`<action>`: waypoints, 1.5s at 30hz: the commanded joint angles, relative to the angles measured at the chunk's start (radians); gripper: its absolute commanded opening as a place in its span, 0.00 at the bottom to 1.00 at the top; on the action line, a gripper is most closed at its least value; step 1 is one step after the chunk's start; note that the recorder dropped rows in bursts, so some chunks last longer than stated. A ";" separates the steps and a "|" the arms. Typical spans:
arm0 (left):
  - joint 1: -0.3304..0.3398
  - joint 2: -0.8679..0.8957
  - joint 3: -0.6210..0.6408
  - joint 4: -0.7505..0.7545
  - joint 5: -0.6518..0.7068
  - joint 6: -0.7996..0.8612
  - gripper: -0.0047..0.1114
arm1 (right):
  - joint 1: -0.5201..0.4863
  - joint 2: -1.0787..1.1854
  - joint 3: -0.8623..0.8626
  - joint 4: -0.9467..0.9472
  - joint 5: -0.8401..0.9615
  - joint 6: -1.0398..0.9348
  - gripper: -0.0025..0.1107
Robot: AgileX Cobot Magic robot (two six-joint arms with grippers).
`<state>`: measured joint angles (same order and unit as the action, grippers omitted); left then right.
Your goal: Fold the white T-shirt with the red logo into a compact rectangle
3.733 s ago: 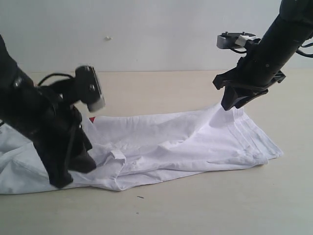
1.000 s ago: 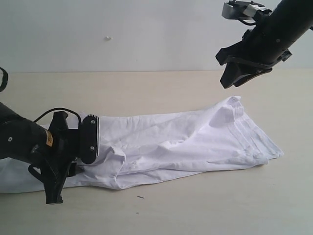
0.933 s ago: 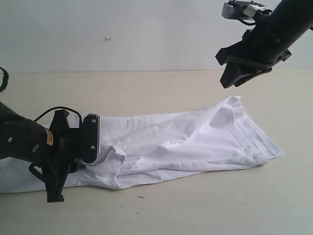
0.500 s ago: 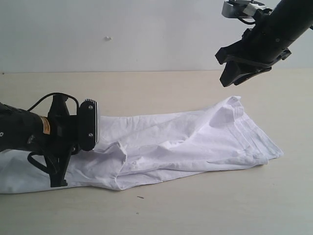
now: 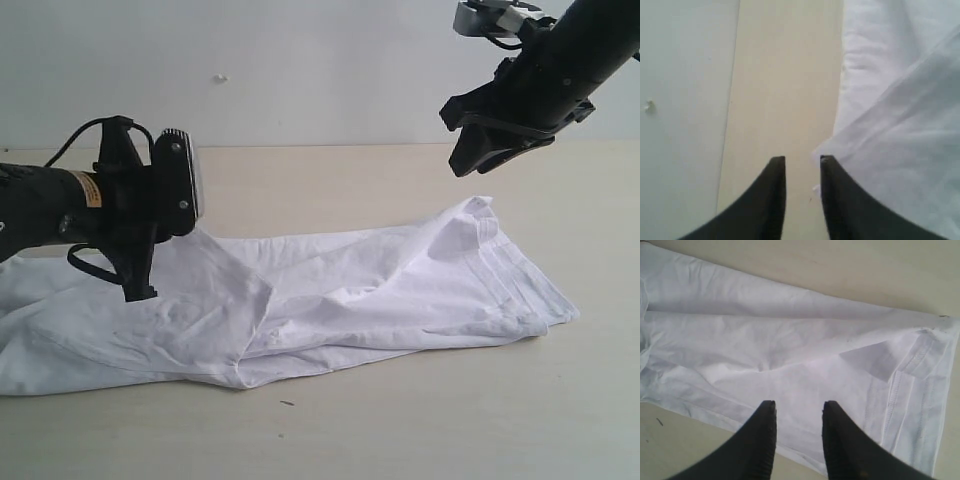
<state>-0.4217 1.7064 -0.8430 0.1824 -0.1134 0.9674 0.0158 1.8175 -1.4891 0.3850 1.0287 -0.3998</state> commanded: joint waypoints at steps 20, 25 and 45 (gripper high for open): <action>0.074 -0.068 -0.146 -0.356 0.901 -0.592 0.04 | 0.001 -0.006 0.053 -0.002 0.013 -0.021 0.02; 0.095 -0.068 -0.028 -0.299 0.748 -0.710 0.04 | 0.042 0.002 0.151 -0.131 -0.084 0.043 0.02; 0.321 0.204 -0.185 -0.223 0.585 -0.851 0.04 | 0.054 0.324 0.155 -0.443 -0.069 0.279 0.02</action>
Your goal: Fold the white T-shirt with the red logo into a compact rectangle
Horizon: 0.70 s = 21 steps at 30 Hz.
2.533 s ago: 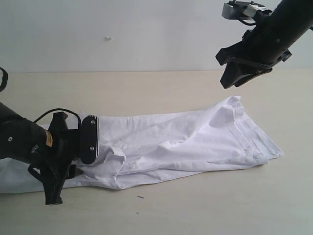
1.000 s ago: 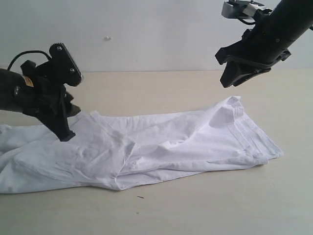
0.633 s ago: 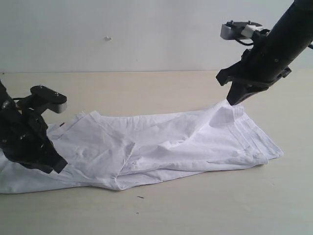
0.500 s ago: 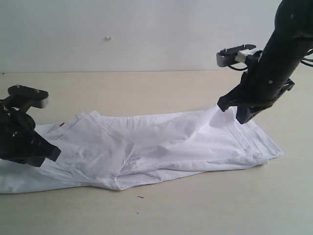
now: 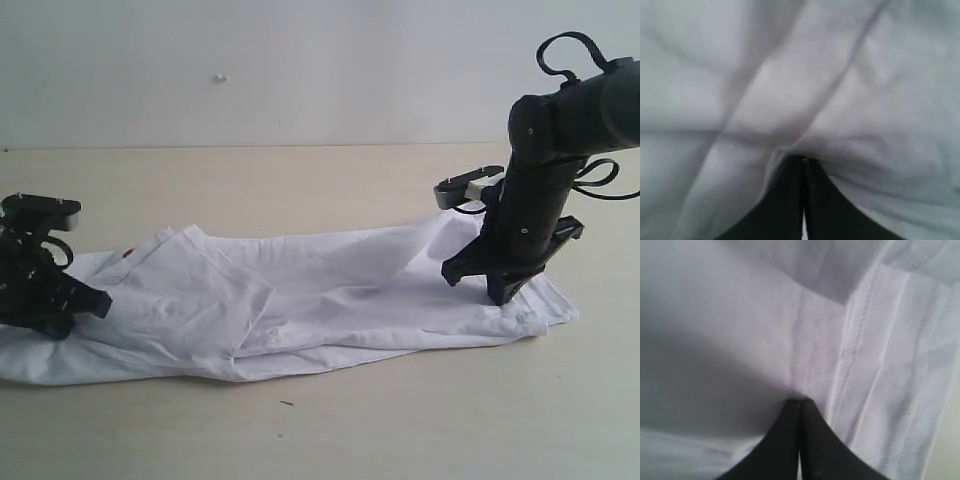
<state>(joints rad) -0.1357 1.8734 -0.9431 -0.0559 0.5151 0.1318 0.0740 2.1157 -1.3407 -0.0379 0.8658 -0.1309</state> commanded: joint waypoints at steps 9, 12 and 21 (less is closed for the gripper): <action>0.100 0.076 -0.260 0.046 -0.037 -0.006 0.04 | -0.004 0.026 0.009 0.161 0.231 -0.105 0.02; 0.111 0.076 -0.303 0.056 -0.004 -0.006 0.04 | -0.004 0.026 0.009 0.384 0.292 -0.264 0.02; 0.117 0.054 -0.340 0.076 0.081 -0.017 0.04 | -0.004 -0.021 0.005 0.174 0.295 -0.170 0.02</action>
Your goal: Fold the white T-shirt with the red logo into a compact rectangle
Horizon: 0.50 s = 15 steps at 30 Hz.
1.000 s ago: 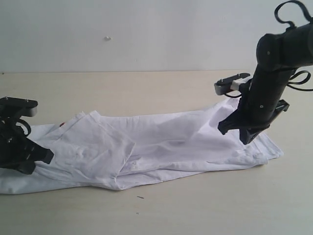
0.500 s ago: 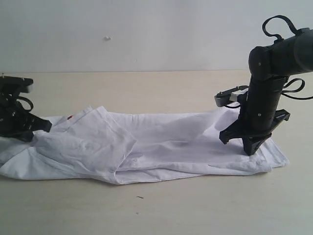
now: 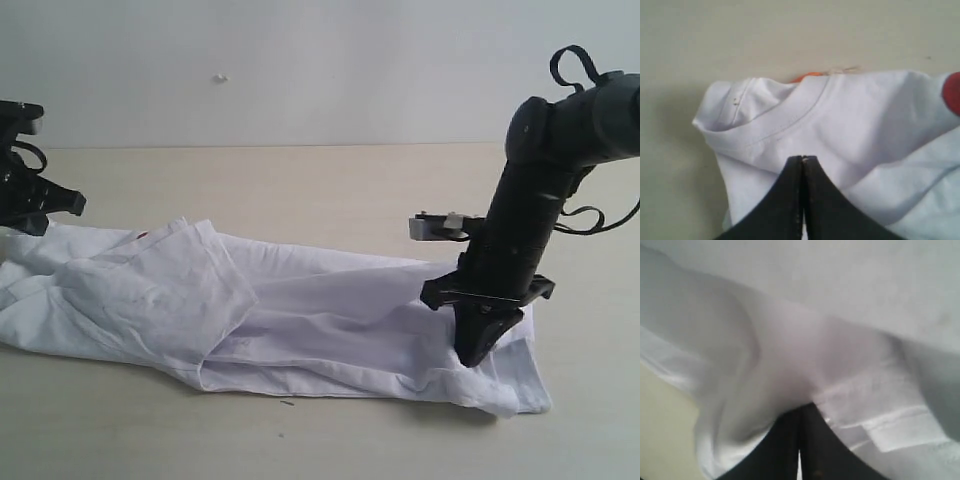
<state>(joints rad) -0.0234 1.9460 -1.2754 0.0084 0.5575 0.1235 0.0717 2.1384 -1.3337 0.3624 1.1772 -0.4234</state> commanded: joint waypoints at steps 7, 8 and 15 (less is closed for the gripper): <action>0.004 -0.019 -0.007 0.012 0.095 -0.013 0.04 | -0.002 -0.081 -0.002 -0.568 0.001 0.410 0.02; 0.004 -0.020 -0.007 0.012 0.103 -0.013 0.04 | -0.002 -0.081 -0.002 -0.566 0.000 0.410 0.02; 0.013 -0.089 0.045 0.017 0.027 -0.027 0.04 | -0.002 -0.159 -0.048 -0.387 -0.004 0.332 0.02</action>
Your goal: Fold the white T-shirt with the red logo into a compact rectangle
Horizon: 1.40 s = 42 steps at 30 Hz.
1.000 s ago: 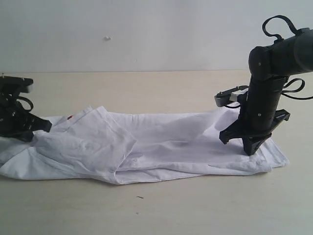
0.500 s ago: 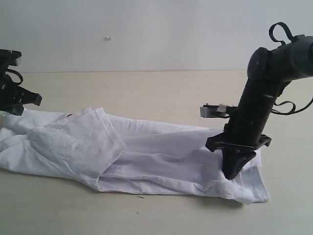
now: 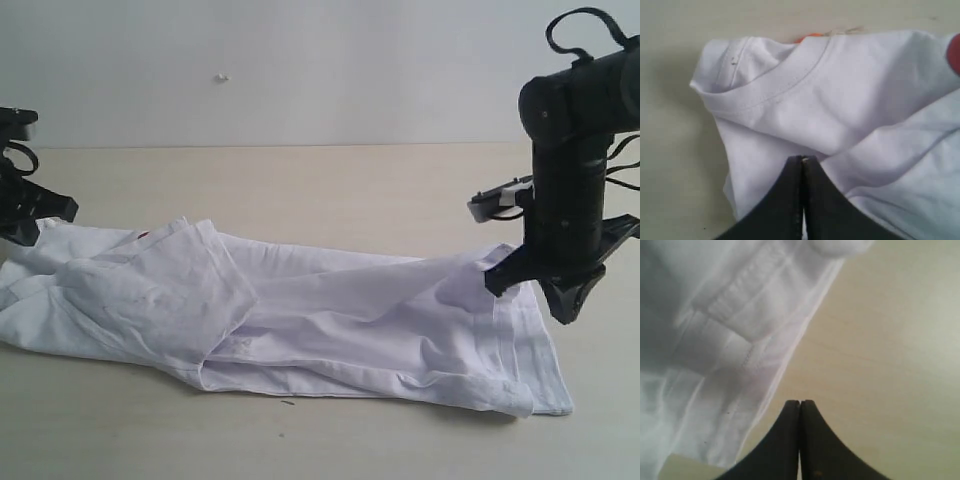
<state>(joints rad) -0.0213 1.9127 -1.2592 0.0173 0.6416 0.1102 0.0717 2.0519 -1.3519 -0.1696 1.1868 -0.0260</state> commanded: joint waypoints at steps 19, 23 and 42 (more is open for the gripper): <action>0.021 -0.086 0.111 -0.001 -0.068 -0.015 0.04 | 0.068 -0.011 0.057 -0.107 -0.215 0.087 0.02; 0.021 -0.086 0.115 0.011 -0.071 -0.015 0.04 | 0.068 -0.002 0.059 -0.201 -0.185 0.128 0.02; 0.461 0.167 -0.098 -0.874 0.179 0.744 0.63 | 0.068 -0.155 0.007 0.192 -0.165 -0.129 0.02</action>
<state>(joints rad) 0.4060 2.0769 -1.3278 -0.8724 0.8354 0.8657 0.1384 1.9160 -1.3392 0.0191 1.0321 -0.1463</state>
